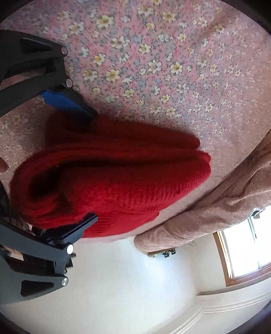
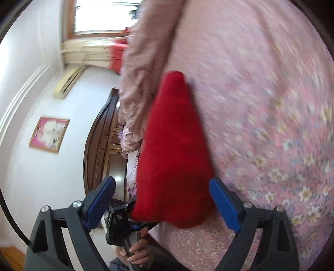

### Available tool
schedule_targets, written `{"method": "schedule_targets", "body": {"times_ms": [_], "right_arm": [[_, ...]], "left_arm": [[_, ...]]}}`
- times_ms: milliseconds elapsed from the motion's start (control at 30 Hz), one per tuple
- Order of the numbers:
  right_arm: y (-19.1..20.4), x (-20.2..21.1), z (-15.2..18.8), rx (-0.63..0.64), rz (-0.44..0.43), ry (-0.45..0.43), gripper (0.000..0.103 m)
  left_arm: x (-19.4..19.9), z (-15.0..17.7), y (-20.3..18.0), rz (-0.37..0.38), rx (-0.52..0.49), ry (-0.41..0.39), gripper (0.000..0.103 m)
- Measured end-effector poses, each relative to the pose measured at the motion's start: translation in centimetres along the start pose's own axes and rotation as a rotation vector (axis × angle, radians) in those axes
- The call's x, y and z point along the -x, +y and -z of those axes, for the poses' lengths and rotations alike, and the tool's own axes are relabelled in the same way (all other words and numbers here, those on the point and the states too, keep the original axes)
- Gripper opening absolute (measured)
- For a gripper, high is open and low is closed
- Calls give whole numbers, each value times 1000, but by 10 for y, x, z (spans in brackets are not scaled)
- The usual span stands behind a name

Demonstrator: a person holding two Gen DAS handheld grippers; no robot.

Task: Fold small clothes

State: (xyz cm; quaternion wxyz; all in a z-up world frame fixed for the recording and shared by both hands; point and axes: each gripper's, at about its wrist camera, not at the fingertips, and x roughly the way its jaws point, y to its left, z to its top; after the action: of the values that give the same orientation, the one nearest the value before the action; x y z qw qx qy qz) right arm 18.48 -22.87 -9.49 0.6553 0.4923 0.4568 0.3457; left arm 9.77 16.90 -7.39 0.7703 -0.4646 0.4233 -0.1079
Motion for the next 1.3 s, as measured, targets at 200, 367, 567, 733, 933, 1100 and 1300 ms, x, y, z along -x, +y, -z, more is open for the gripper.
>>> {"method": "schedule_targets", "body": {"times_ms": [200,367,567,733,933,1100,1300], "right_arm": [[11,-27,7,94,64,69,94],[15,-45,4,127,102,85,96],[16,-23,-10,128,144,62,94],[16,-30,-9,128,137,118,94],[29,-76,-25,204,207,172,96],[31,-87,-37,195,195,189,95],[20,-71,-33,210,154,198,75]], "left_arm": [[-16,-9,-10,-4,-50,34,96],[-26,-18,-18,-4,-89,33,97],[-16,-18,-8,9,-9,124,89],[-33,-25,-13,41,-15,167,98],[-59,-46,-33,47,-90,166,98],[-55,-42,-36,48,-145,146,87],[-50,-38,-25,127,-104,186,53]]}}
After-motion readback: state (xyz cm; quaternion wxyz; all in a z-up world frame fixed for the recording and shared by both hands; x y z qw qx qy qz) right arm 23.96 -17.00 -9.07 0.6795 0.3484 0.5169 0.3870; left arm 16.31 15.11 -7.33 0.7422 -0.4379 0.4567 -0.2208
